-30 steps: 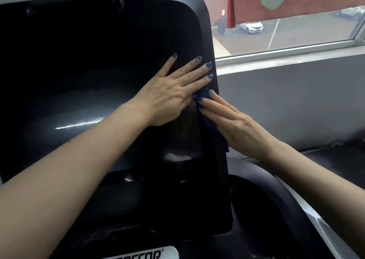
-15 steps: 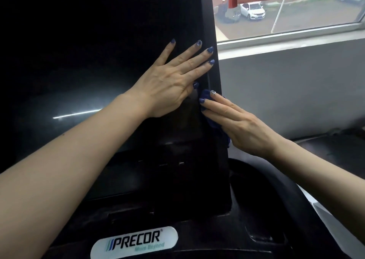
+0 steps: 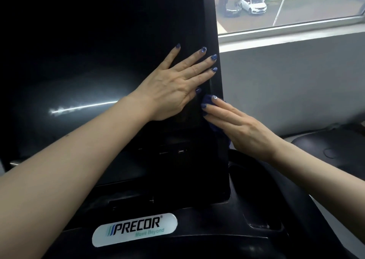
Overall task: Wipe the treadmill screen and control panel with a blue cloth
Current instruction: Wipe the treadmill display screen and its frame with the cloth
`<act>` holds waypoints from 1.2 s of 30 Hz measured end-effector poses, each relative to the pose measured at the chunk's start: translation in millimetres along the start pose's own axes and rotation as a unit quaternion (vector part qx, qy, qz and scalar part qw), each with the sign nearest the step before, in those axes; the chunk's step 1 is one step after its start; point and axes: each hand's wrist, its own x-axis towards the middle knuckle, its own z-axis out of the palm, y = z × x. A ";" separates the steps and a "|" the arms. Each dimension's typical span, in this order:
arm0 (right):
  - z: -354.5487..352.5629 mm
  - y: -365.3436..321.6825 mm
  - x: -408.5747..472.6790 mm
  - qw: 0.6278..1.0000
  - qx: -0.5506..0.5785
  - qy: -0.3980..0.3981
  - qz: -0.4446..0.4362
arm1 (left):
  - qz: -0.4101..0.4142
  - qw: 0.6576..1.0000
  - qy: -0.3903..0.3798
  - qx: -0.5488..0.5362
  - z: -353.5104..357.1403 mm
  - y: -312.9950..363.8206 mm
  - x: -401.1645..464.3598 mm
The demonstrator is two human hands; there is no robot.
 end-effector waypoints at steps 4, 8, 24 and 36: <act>-1.7 2.5 -8.1 1.000 0.002 -0.027 0.001 | 0.000 1.000 -0.008 -0.004 4.6 11.1 -7.4; 0.7 -0.1 -3.2 1.000 0.006 -0.011 0.021 | 0.000 1.000 -0.023 -0.013 8.5 21.9 -14.8; 15.4 -29.0 -42.0 0.996 0.026 -0.076 0.038 | -0.012 0.999 -0.020 -0.040 23.9 53.4 -37.4; 28.8 -44.2 -68.4 0.994 0.012 -0.107 0.033 | -0.008 0.999 -0.034 -0.028 22.7 67.9 -52.2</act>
